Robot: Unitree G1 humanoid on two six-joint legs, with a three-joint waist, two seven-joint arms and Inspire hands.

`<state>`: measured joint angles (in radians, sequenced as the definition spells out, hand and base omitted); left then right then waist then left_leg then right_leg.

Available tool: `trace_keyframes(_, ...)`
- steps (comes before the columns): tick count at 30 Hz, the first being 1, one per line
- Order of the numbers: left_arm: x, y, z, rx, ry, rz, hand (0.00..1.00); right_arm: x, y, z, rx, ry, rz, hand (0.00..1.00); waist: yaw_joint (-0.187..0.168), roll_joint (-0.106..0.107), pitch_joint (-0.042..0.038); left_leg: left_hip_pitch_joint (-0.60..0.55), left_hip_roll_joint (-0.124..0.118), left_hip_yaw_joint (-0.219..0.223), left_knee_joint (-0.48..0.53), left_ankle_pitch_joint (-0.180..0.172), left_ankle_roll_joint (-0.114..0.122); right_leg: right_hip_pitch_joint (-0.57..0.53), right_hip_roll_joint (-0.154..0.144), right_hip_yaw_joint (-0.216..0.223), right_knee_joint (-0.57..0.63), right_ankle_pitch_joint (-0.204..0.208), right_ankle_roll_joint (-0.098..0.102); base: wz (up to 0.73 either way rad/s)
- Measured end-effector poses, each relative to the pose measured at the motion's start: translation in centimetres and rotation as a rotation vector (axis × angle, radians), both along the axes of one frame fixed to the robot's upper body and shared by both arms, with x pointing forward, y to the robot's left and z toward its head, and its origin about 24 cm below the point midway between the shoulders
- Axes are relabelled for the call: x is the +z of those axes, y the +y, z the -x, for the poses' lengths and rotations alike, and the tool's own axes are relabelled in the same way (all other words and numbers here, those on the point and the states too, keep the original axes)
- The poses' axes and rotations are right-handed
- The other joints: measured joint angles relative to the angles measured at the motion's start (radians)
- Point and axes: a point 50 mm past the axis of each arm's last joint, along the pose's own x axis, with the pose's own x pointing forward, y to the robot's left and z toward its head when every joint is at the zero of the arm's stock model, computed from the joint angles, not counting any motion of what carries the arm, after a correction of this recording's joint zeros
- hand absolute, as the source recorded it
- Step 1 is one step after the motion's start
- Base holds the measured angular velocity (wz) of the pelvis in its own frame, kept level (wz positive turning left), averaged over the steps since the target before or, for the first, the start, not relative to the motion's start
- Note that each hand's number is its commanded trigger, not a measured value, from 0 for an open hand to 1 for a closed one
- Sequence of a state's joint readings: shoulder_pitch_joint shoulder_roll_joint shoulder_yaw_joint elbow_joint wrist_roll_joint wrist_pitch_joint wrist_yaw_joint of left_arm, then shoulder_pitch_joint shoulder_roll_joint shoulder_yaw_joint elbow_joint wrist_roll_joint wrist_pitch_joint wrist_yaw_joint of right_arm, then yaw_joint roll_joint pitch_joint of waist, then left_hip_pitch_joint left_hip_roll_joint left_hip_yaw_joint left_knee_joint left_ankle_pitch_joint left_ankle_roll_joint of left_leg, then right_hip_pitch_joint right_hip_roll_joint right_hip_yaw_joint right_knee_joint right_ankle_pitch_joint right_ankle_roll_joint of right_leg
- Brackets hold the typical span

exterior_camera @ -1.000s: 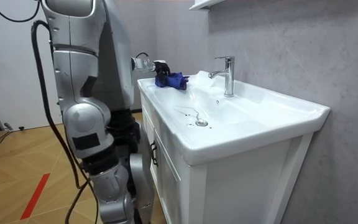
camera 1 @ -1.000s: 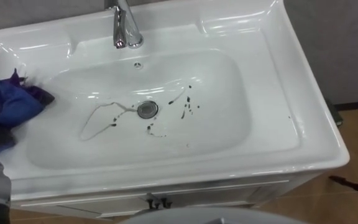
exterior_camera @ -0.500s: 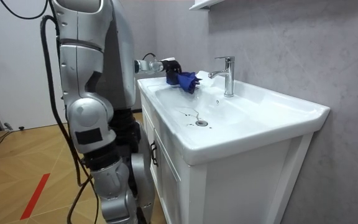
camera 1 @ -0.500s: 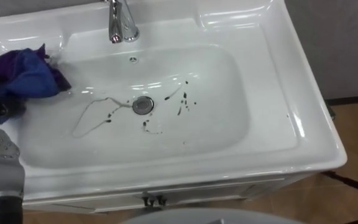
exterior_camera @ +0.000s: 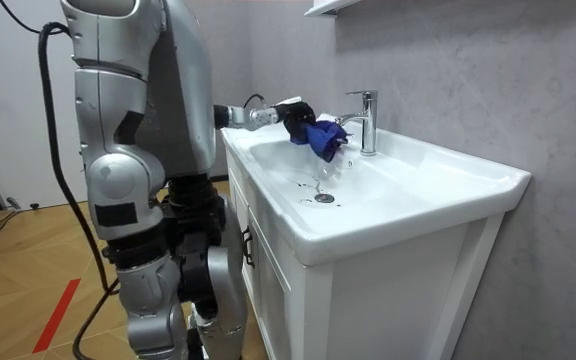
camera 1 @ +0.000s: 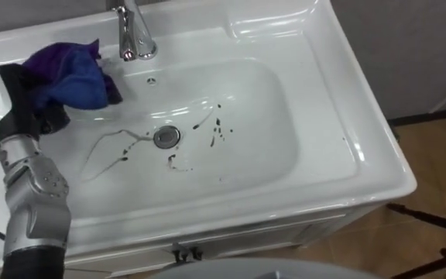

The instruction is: Wipe basin

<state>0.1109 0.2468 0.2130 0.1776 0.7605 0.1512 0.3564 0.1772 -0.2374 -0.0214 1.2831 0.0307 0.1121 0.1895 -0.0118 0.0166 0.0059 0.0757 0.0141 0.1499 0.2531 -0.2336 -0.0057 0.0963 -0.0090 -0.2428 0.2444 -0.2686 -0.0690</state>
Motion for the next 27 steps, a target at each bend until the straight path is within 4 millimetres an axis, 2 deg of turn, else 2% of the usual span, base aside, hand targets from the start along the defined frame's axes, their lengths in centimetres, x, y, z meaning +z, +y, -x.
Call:
trace_keyframes(4, -1.2, -0.6, 0.6, -0.048, 0.097, -0.025, 1.0, 0.0, 0.0, 0.0, 0.004, 0.008, 0.002, 0.0, -0.004, -0.004, -0.0015, -0.001, -0.001, -0.007, 0.0, 0.0, 0.0, 0.0, 0.0, -0.001, -0.002, 0.001, 0.0, 0.0)
trace_keyframes(7, -2.9, -0.6, 1.2, -0.059, 0.207, -0.02, 1.0, 0.0, 0.0, -0.1, 0.032, 0.015, 0.001, 0.0, -0.007, 0.0, -0.0037, 0.001, -0.001, -0.007, 0.0, 0.0, 0.0, 0.002, 0.0, -0.004, -0.002, 0.002, -0.001, 0.0)
trace_keyframes(12, -5.2, 0.0, 2.5, -0.049, 0.373, -0.011, 1.0, 0.1, -0.2, -1.2, 0.044, -0.009, -0.008, 0.0, -0.01, 0.014, -0.0089, 0.003, 0.006, -0.001, 0.001, 0.0, 0.0, 0.001, 0.002, -0.003, 0.0, 0.003, -0.003, 0.0)
trace_keyframes(14, -5.8, 0.3, 2.9, -0.041, 0.403, -0.005, 1.0, 0.1, -0.3, -1.4, 0.04, -0.014, -0.007, 0.0, -0.009, 0.021, -0.0083, 0.004, 0.005, 0.0, 0.0, 0.0, 0.0, 0.002, 0.002, -0.003, 0.0, 0.003, -0.003, 0.0)
trace_keyframes(20, -6.8, 0.4, 2.8, -0.049, 0.46, -0.016, 1.0, 0.3, -1.0, -1.5, 0.031, -0.014, 0.011, 0.0, -0.006, 0.03, -0.0112, 0.018, 0.005, 0.012, -0.01, 0.002, -0.003, 0.006, 0.006, 0.008, -0.001, 0.004, -0.004, -0.05)
trace_keyframes(27, -7.0, 0.8, 3.1, -0.04, 0.533, -0.018, 1.0, 0.6, -1.8, -1.1, 0.004, 0.021, 0.049, 0.0, -0.006, 0.031, -0.0144, 0.025, 0.011, 0.029, -0.017, 0.007, -0.011, 0.001, 0.013, 0.024, 0.003, 0.005, -0.013, -0.08)
